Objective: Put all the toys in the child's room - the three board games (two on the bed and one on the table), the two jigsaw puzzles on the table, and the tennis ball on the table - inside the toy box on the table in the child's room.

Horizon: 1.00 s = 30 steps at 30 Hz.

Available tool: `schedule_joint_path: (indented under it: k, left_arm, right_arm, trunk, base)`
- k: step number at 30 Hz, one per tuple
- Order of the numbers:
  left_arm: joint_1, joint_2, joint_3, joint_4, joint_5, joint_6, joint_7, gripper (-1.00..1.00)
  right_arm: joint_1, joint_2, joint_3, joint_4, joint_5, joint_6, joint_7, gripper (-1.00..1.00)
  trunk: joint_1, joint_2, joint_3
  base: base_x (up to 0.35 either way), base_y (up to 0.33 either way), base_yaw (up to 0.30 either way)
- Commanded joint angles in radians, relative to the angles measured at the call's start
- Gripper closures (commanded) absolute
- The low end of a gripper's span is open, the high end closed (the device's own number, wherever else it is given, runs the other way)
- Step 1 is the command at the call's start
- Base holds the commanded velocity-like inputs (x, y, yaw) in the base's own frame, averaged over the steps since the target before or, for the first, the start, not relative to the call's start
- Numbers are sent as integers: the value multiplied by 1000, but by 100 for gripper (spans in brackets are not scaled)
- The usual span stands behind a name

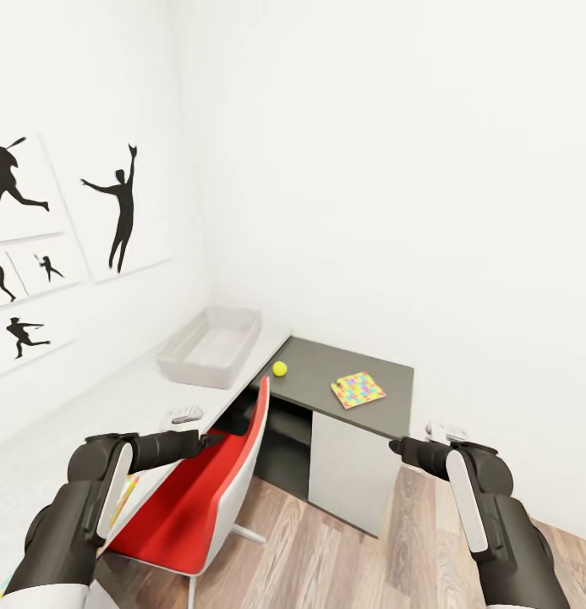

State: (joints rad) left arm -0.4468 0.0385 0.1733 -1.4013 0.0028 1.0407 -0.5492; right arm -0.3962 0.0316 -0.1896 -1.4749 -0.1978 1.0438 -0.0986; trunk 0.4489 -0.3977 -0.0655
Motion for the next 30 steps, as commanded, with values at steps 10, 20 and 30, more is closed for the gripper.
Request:
schedule_joint_path:
  k: [10,20,30]
  left_arm:
    - [-1,0,3,-1,3,6,-3,-100]
    - [-1,-1,5,-1,3,6,-3,-100]
    - [-2,-1,6,0,-5,6,-2,-100]
  right_arm:
    - [-1,1,-1,-1,-11,3,-9,-100]
    - [-1,1,1,-1,-11,3,-8,-100]
    - [-1,1,1,-2,-11,3,-8,-100]
  trunk:
    - [1,-2,-2]
    - [1,-2,-1]
    - [1,-2,1]
  base:
    - [86,-70,0]
    - [4,-3,75]
    - [0,0,196]
